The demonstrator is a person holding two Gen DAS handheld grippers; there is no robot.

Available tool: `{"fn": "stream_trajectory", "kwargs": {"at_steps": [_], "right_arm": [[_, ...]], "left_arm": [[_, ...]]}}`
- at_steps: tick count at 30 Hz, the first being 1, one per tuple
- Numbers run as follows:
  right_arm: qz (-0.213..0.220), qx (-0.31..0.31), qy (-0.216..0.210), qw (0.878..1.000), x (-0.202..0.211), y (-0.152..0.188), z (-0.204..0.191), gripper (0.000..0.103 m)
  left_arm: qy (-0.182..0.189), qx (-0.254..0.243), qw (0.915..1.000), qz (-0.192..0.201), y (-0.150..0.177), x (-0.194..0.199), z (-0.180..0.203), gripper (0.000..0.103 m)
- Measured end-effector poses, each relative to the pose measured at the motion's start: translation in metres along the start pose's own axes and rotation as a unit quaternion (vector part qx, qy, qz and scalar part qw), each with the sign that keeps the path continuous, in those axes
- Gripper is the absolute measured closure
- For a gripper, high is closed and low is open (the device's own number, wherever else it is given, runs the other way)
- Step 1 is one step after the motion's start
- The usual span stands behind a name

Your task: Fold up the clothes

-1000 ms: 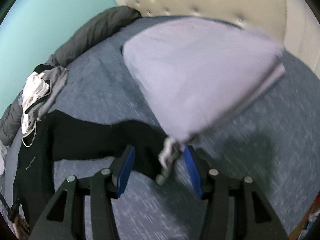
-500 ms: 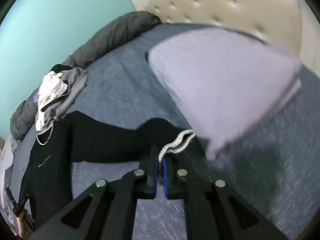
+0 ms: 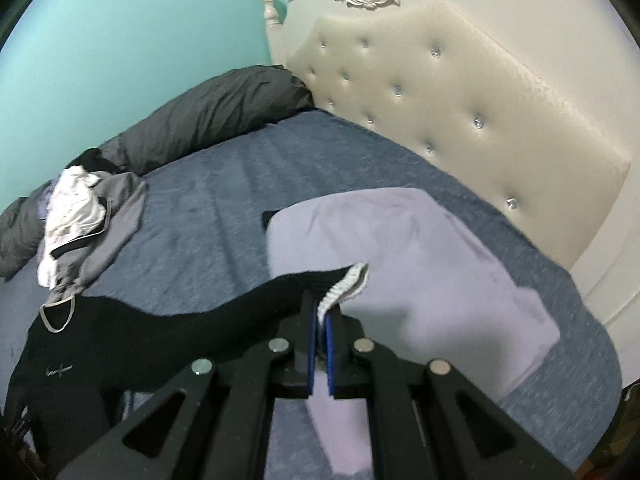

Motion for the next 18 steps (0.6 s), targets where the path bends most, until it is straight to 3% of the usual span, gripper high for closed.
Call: {"fn": "stream_trajectory", "kwargs": {"at_steps": [5, 7, 9, 13, 18], "right_arm": [[-0.062, -0.007, 0.04, 0.997, -0.035, 0.011, 0.016, 0.099], [-0.065, -0.029, 0.064, 0.995, -0.039, 0.019, 0.028, 0.096], [-0.057, -0.05, 0.061, 0.995, -0.037, 0.026, 0.031, 0.095], [-0.029, -0.03, 0.025, 0.999, -0.026, 0.026, 0.002, 0.095], [0.002, -0.009, -0.062, 0.998, -0.014, 0.03, -0.082, 0.095]], "left_arm": [[0.002, 0.004, 1.0, -0.002, 0.0, 0.0, -0.002, 0.042], [0.004, 0.007, 1.0, -0.004, 0.0, 0.0, -0.002, 0.042], [0.006, 0.01, 0.9999, -0.006, 0.0, 0.001, -0.002, 0.042], [0.007, 0.012, 0.9999, -0.005, -0.002, 0.003, -0.002, 0.042], [0.009, 0.013, 0.9999, 0.001, -0.008, 0.015, -0.003, 0.041]]}}
Point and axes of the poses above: each gripper's, at about its wrist camera, not at the fingertips, and x roughly against the way its jaws point, z to its right, y to its underside, the point moved 9 cm from there along -x, roughly the way its jaws point, and after that the axes turned 10 degrees about x, right-handed, at the moved point
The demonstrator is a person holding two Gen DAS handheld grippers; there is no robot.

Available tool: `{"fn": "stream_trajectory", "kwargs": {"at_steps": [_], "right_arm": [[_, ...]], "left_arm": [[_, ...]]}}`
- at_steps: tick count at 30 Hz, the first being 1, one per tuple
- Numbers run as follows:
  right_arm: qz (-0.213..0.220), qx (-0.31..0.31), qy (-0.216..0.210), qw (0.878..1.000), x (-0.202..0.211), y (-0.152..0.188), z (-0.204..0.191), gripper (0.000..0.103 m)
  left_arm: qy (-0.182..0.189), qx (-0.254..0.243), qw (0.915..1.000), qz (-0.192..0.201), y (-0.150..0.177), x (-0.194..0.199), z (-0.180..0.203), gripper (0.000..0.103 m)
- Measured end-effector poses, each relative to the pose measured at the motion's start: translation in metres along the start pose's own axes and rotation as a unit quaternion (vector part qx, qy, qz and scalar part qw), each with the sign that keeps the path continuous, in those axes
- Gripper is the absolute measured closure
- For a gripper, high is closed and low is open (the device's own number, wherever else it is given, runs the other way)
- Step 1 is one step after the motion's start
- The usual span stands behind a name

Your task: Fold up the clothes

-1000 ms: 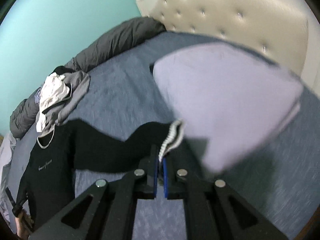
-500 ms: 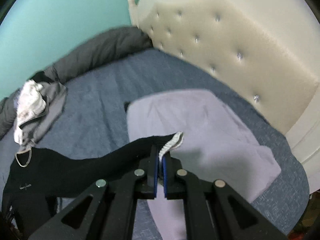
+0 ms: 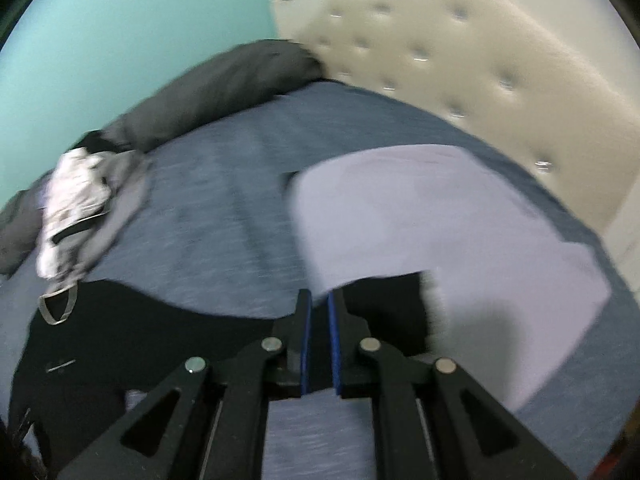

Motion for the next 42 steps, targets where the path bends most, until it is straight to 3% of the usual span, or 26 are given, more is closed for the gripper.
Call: {"fn": "stream_trajectory", "kwargs": {"at_steps": [4, 10, 14, 15, 20, 25, 29, 32, 34, 36, 37, 39, 42], "right_arm": [[0.01, -0.009, -0.099, 0.995, -0.006, 0.02, -0.084, 0.093], [-0.002, -0.016, -0.218, 0.976, -0.008, 0.067, -0.214, 0.091], [-0.009, -0.013, -0.279, 0.96, -0.002, 0.099, -0.276, 0.068], [-0.011, -0.011, -0.29, 0.957, 0.0, 0.108, -0.288, 0.066], [-0.019, -0.006, -0.323, 0.946, 0.004, 0.144, -0.322, 0.066], [-0.012, 0.009, -0.334, 0.943, 0.007, 0.148, -0.332, 0.066], [-0.007, 0.015, -0.344, 0.939, 0.005, 0.151, -0.337, 0.063], [-0.016, 0.014, -0.344, 0.939, 0.001, 0.16, -0.339, 0.063], [-0.019, 0.013, -0.341, 0.94, -0.001, 0.163, -0.338, 0.063], [-0.017, 0.013, -0.341, 0.94, -0.001, 0.162, -0.336, 0.063], [-0.015, 0.013, -0.341, 0.94, -0.001, 0.162, -0.336, 0.063], [-0.012, 0.012, -0.342, 0.94, 0.0, 0.161, -0.335, 0.063], [-0.011, 0.014, -0.343, 0.939, 0.0, 0.161, -0.335, 0.063]], "left_arm": [[-0.011, 0.021, 0.9997, 0.0, -0.005, 0.016, -0.017, 0.041], [-0.044, 0.046, 0.9979, -0.01, -0.017, 0.047, -0.067, 0.041], [-0.072, 0.082, 0.994, -0.009, -0.031, 0.074, -0.124, 0.034], [-0.079, 0.092, 0.9926, -0.01, -0.034, 0.08, -0.141, 0.033], [-0.14, 0.141, 0.98, -0.007, -0.047, 0.116, -0.236, 0.033], [-0.197, 0.167, 0.9661, 0.009, -0.051, 0.149, -0.311, 0.031], [-0.208, 0.211, 0.9551, 0.004, -0.043, 0.153, -0.353, 0.031], [-0.197, 0.22, 0.9555, -0.005, -0.037, 0.145, -0.362, 0.032], [-0.186, 0.216, 0.9585, -0.011, -0.034, 0.137, -0.361, 0.041], [-0.181, 0.212, 0.9602, -0.016, -0.032, 0.13, -0.359, 0.062], [-0.18, 0.21, 0.9608, -0.017, -0.033, 0.129, -0.358, 0.066], [-0.179, 0.203, 0.9626, -0.015, -0.036, 0.128, -0.356, 0.094], [-0.19, 0.175, 0.9661, -0.002, -0.049, 0.138, -0.35, 0.096]]}}
Point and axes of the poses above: each gripper's, at about its wrist camera, not at the fingertips, and x roughly against the way its jaws point, z to its right, y to its underside, the point moved 9 cm from there along -x, roughly the way its jaws point, and after that the axes turned 10 degrees about x, right-handed, at the moved point
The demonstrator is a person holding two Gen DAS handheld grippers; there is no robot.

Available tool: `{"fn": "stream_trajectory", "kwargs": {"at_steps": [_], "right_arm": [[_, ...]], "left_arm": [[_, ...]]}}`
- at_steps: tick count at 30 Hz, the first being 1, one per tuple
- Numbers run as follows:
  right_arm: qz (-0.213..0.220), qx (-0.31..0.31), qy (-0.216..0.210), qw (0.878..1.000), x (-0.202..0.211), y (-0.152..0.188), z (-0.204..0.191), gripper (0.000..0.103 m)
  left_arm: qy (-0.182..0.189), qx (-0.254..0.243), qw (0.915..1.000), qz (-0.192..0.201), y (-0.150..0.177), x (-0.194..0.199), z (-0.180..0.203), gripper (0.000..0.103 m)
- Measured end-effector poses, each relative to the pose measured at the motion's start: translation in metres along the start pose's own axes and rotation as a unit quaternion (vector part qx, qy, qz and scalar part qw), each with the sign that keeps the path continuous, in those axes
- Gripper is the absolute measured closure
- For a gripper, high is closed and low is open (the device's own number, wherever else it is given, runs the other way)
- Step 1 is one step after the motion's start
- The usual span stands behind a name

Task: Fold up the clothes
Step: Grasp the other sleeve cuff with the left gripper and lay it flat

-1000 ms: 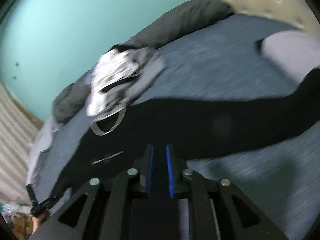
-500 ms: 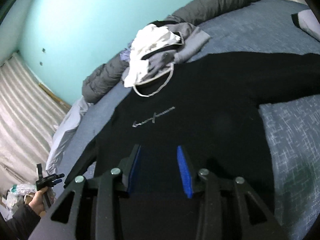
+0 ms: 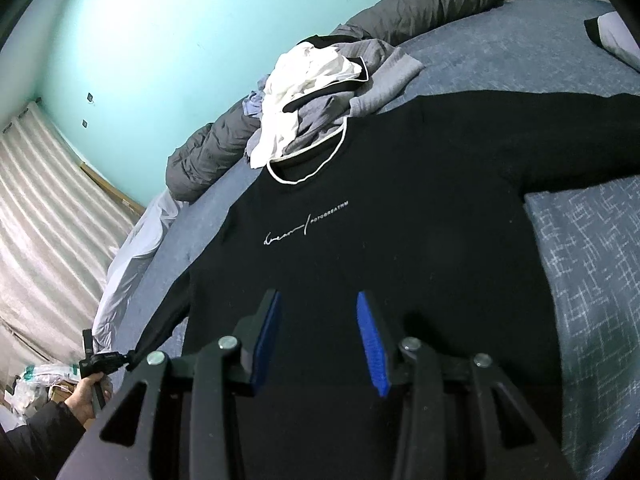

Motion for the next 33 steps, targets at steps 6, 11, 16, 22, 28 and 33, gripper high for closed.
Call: {"fn": "stream_trajectory", "kwargs": {"at_steps": [6, 11, 16, 22, 28, 33], "right_arm": [[-0.005, 0.004, -0.003, 1.0, -0.004, 0.001, -0.002, 0.063], [-0.004, 0.008, -0.006, 1.0, -0.005, -0.001, -0.002, 0.063], [-0.007, 0.006, -0.003, 1.0, -0.006, 0.0, 0.001, 0.063], [-0.01, 0.007, -0.007, 1.0, -0.008, 0.0, 0.0, 0.063], [-0.015, 0.007, -0.008, 1.0, -0.01, 0.005, -0.002, 0.063], [-0.012, 0.004, -0.006, 1.0, -0.008, 0.005, 0.001, 0.062]], "left_arm": [[-0.024, -0.027, 0.997, 0.068, -0.052, 0.033, 0.002, 0.097], [-0.039, -0.037, 0.9951, 0.083, -0.085, 0.032, 0.009, 0.097], [-0.052, -0.022, 0.9975, 0.042, -0.083, 0.014, -0.01, 0.093], [-0.059, 0.01, 0.9965, 0.059, -0.076, 0.022, -0.014, 0.09], [0.01, -0.053, 0.9981, 0.03, -0.054, 0.014, 0.056, 0.076], [0.025, -0.082, 0.9963, 0.006, -0.038, -0.016, 0.103, 0.076]]}}
Point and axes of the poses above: each gripper's, at about its wrist camera, not at the fingertips, and x roughly against the way its jaws point, z to its right, y to its underside, the point moved 9 cm from there along -x, roughly the way its jaws point, and after that the axes turned 10 degrees about x, right-handed, at the moved point
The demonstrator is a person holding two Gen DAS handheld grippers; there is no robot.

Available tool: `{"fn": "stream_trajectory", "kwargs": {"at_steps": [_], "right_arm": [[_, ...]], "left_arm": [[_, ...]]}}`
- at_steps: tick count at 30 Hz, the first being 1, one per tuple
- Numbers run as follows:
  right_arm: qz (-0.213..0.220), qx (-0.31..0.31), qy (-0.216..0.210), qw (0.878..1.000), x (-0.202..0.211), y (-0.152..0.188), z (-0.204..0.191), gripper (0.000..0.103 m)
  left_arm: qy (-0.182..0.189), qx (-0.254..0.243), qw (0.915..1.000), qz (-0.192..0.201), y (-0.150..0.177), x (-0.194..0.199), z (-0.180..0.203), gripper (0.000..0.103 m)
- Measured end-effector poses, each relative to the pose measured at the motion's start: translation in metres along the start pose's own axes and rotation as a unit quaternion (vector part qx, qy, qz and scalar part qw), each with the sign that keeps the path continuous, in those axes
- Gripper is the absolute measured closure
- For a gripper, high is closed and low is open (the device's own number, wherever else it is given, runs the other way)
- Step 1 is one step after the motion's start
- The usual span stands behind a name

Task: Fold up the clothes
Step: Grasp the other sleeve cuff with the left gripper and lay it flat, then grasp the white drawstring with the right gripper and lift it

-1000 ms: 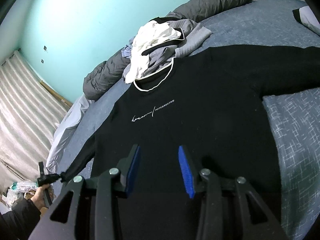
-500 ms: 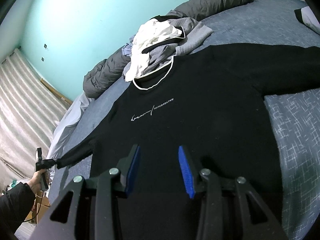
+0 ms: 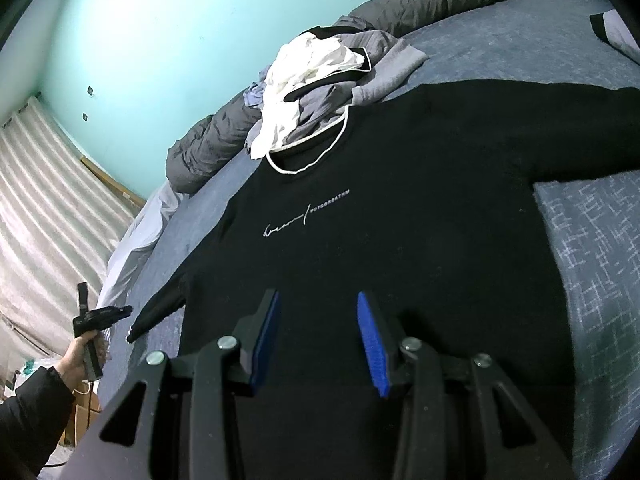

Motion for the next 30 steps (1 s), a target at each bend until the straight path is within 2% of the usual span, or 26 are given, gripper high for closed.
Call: {"fn": "stream_trajectory", "kwargs": {"at_steps": [5, 8, 11, 14, 19, 21, 25, 30], "right_arm": [[-0.006, 0.0, -0.003, 1.0, -0.002, 0.0, 0.001, 0.062], [-0.009, 0.0, -0.004, 1.0, -0.002, -0.001, 0.001, 0.062], [-0.01, -0.003, -0.001, 1.0, 0.0, -0.003, 0.004, 0.061], [-0.008, -0.005, 0.011, 1.0, 0.009, -0.01, 0.01, 0.061], [-0.002, 0.004, 0.047, 0.999, 0.049, -0.037, 0.036, 0.056], [-0.006, 0.007, 0.075, 0.997, 0.072, -0.047, 0.059, 0.053], [-0.013, -0.008, 0.146, 0.989, 0.128, -0.066, 0.124, 0.048], [-0.013, -0.055, 0.262, 0.963, 0.21, -0.084, 0.225, 0.045]], "left_arm": [[-0.027, -0.009, 0.9986, -0.045, 0.026, -0.041, 0.011, 0.076], [-0.04, -0.022, 0.9985, -0.031, 0.029, -0.038, 0.014, 0.076], [-0.038, -0.021, 0.9991, 0.001, 0.023, -0.014, 0.023, 0.075], [-0.018, -0.014, 0.9993, 0.028, 0.023, 0.011, 0.041, 0.068], [0.017, -0.036, 0.9986, 0.036, 0.053, 0.035, 0.087, 0.053], [0.034, -0.037, 0.9981, 0.035, 0.069, 0.04, 0.104, 0.047], [0.067, -0.04, 0.9965, 0.029, 0.103, 0.046, 0.138, 0.044], [0.08, -0.058, 0.9949, 0.02, 0.142, 0.042, 0.174, 0.042]]}}
Point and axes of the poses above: each gripper's, at about its wrist camera, not at the fingertips, and x roughly against the way its jaws point, z to its right, y to its underside, the point moved 9 cm from there along -x, roughly the way its jaws point, and after that the axes turned 10 degrees about x, right-handed, at the moved point
